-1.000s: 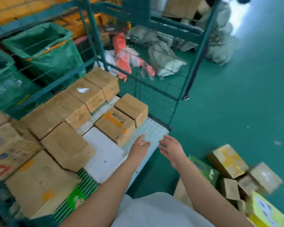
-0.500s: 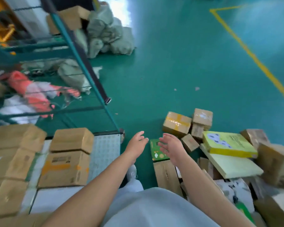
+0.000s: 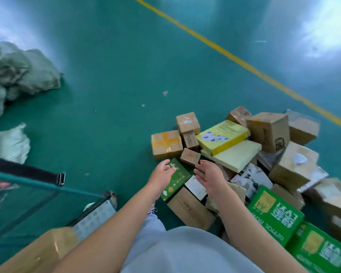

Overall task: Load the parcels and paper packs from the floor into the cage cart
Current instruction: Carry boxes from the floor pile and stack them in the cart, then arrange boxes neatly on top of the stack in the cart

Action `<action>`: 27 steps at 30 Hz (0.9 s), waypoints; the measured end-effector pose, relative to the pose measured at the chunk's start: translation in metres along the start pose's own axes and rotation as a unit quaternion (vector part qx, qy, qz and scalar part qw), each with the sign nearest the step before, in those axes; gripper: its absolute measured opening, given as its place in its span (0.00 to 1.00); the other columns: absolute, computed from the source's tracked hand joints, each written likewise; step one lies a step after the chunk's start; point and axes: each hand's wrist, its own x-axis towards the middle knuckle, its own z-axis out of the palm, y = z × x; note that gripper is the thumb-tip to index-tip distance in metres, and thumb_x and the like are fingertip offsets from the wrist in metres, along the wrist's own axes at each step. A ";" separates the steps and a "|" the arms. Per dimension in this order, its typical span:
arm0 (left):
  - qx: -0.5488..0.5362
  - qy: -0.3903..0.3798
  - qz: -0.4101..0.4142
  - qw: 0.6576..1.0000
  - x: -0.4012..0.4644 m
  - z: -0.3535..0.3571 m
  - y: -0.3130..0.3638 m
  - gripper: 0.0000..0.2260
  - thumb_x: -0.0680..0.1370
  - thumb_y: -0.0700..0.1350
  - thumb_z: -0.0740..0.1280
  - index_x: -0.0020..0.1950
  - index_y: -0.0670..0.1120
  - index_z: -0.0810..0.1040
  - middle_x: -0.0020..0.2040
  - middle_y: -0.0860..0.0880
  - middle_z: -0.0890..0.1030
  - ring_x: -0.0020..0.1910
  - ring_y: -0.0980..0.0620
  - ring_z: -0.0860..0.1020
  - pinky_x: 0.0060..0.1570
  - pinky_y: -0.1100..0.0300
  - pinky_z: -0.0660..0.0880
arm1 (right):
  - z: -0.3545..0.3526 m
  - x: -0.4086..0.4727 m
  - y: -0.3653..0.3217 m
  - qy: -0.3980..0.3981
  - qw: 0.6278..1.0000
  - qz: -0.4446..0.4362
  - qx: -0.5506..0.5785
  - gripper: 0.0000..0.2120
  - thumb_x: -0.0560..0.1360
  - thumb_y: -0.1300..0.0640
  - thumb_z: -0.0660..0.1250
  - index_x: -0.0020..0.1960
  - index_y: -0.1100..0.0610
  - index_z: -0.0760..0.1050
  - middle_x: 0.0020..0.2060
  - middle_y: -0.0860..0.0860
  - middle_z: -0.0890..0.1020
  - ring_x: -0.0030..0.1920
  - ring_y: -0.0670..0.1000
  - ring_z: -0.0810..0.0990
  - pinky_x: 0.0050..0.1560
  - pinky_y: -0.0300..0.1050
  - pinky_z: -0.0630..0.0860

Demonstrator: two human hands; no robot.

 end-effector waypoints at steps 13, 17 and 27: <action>0.057 -0.113 -0.025 0.992 0.094 -0.089 0.017 0.22 0.84 0.50 0.62 0.79 0.54 0.66 0.70 0.49 0.74 0.65 0.48 0.76 0.68 0.47 0.74 | 0.107 0.001 0.025 0.121 0.987 0.058 0.084 0.12 0.83 0.62 0.62 0.66 0.55 0.75 0.58 0.55 0.82 0.58 0.54 0.83 0.51 0.45 0.81; 0.066 -0.146 -0.024 0.987 0.096 -0.083 0.023 0.22 0.84 0.50 0.63 0.78 0.54 0.66 0.70 0.48 0.76 0.64 0.46 0.76 0.63 0.49 0.76 | 0.102 -0.008 0.020 0.153 0.979 0.053 0.127 0.10 0.84 0.62 0.61 0.64 0.56 0.75 0.56 0.56 0.82 0.55 0.53 0.83 0.46 0.42 0.81; 0.128 -0.195 0.023 0.972 0.074 -0.030 0.042 0.22 0.84 0.50 0.63 0.78 0.54 0.67 0.70 0.50 0.75 0.66 0.47 0.75 0.70 0.44 0.72 | 0.052 -0.013 0.026 0.181 0.963 0.000 0.202 0.09 0.84 0.60 0.60 0.62 0.56 0.75 0.55 0.55 0.83 0.54 0.53 0.83 0.52 0.46 0.81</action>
